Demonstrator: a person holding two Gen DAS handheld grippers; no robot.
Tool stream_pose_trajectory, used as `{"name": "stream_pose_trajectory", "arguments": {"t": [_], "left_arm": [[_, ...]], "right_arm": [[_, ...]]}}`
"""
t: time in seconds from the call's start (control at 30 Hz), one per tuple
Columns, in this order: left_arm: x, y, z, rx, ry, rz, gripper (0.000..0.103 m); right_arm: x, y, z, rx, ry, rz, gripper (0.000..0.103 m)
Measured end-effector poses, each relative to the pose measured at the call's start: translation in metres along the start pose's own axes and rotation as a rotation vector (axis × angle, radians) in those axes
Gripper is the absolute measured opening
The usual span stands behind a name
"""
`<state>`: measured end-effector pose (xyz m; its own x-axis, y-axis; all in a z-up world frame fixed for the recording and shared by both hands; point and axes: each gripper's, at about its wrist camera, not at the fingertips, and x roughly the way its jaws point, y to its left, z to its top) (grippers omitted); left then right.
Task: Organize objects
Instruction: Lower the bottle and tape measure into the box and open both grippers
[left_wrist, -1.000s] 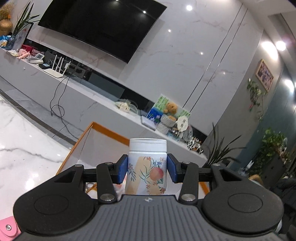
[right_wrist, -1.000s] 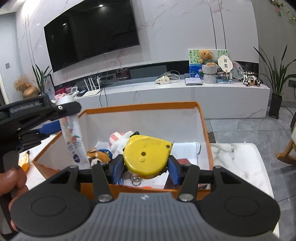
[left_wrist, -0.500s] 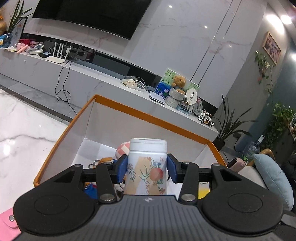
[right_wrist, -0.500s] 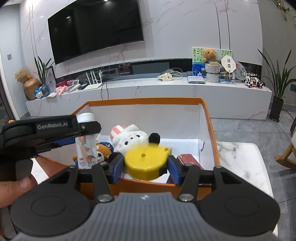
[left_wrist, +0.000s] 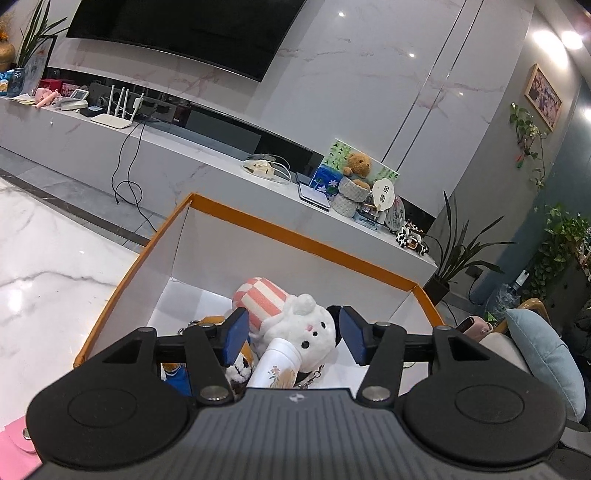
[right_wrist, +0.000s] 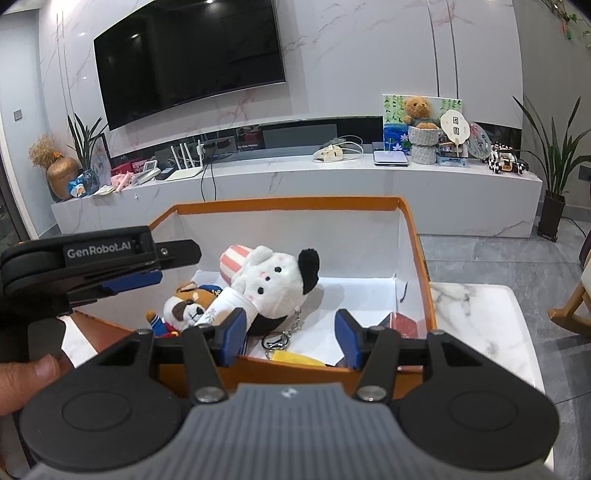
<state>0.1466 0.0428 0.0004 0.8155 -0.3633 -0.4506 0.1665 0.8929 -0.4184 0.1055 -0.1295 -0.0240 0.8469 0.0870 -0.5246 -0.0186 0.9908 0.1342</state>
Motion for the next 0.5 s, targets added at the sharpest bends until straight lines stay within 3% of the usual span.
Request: {"name": "stream_pose_trajectory", "arguments": {"t": [0.5], "left_arm": [[-0.022,-0.005,0.012,0.032,-0.041,-0.005,0.067]], "right_arm": [[-0.014,-0.003,0.007,0.015,-0.021,0.002,0.056]]}}
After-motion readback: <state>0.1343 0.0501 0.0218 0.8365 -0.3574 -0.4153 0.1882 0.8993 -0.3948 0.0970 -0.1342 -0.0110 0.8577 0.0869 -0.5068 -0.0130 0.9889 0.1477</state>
